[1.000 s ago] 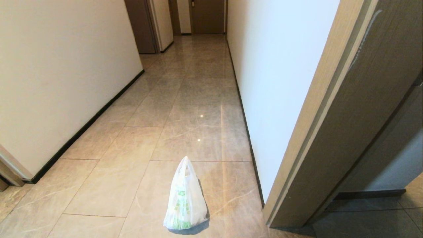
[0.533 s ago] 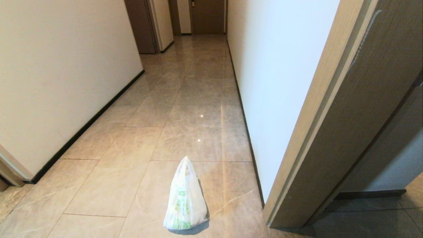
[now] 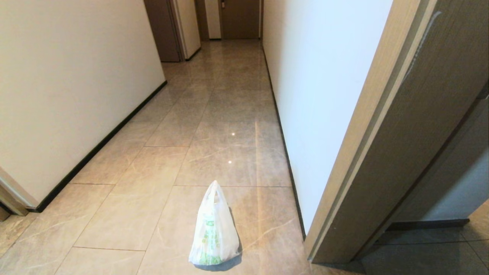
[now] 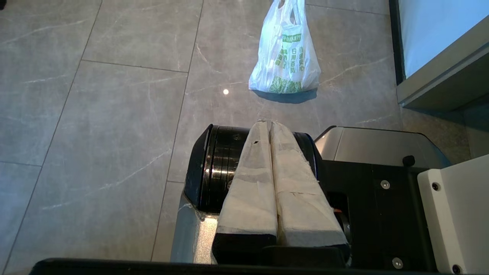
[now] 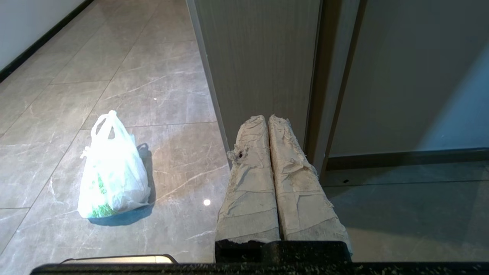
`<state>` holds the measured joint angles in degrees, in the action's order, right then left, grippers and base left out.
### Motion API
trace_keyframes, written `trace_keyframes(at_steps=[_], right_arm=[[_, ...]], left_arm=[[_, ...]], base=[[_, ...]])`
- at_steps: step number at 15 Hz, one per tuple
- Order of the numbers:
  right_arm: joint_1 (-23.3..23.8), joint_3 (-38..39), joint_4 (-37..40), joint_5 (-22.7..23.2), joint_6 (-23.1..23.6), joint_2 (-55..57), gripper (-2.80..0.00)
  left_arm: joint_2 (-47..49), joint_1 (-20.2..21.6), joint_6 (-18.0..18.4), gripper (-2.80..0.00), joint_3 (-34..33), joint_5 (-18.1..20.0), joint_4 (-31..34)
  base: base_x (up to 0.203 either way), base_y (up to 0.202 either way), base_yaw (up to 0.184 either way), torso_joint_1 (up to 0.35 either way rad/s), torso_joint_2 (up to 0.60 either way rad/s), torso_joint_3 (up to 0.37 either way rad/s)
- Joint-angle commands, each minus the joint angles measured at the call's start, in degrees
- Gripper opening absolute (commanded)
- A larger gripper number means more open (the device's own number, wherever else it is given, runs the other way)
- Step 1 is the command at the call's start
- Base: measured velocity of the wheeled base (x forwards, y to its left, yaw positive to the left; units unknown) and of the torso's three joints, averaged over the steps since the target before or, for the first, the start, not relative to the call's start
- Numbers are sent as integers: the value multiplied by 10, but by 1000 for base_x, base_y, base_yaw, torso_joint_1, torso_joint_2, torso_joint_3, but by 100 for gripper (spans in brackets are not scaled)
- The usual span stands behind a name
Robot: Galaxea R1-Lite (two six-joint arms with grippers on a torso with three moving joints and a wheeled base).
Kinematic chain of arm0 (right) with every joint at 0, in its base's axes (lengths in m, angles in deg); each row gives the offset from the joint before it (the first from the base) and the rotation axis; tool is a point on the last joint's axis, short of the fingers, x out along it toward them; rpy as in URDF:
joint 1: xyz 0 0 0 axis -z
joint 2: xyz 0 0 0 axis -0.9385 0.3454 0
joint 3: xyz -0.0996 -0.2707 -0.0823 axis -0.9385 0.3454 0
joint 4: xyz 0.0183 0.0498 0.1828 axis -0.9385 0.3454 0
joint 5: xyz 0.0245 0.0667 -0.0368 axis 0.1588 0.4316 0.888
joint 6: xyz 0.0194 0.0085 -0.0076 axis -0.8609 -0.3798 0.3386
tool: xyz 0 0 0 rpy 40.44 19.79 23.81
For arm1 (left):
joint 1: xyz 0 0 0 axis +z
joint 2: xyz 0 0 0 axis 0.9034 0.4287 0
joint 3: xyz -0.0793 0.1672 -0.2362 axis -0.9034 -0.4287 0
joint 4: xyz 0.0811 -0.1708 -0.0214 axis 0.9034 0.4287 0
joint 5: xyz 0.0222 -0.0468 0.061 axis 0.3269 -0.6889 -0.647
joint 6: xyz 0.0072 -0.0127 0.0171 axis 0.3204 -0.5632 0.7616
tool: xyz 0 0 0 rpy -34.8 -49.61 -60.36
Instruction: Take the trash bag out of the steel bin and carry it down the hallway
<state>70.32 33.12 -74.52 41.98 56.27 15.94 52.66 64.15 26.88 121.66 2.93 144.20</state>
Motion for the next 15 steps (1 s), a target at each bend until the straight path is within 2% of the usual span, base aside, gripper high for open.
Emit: trace_keyframes(at_steps=[1,3,4,6,7,9,10,13,14,15], right_arm=[[0,0,0,0,0,-1,-280],[0,0,0,0,0,-1,-280],[0,0,0,0,0,-1,-280],[0,0,0,0,0,-1,-280],[0,0,0,0,0,-1,-280],[0,0,0,0,0,-1,-280],[0,0,0,0,0,-1,-280],[0,0,-1,0,0,-1,-280],[0,0,-1,0,0,-1,-280],[0,0,-1,0,0,-1,-280]], left_arm=[[-7,0,-1,-280,-3,0,4],[-7,0,-1,-280,-8,-1,-8],[-7,0,-1,-280,-39,-2,-69],[-7,0,-1,-280,-135,-9,-282],[-7,0,-1,-280,-173,-14,-358],[-7,0,-1,-280,-186,-18,-384],[-7,0,0,-280,-208,-18,-428],[-7,0,1,-280,-365,-15,-731],[-7,0,1,-280,-394,-13,-789],[-7,0,1,-280,-399,-12,-800]], base=[[0,0,0,0,0,0],[0,0,0,0,0,0],[0,0,0,0,0,0],[0,0,0,0,0,0],[0,0,0,0,0,0],[0,0,0,0,0,0],[0,0,0,0,0,0],[0,0,0,0,0,0],[0,0,0,0,0,0],[0,0,0,0,0,0]])
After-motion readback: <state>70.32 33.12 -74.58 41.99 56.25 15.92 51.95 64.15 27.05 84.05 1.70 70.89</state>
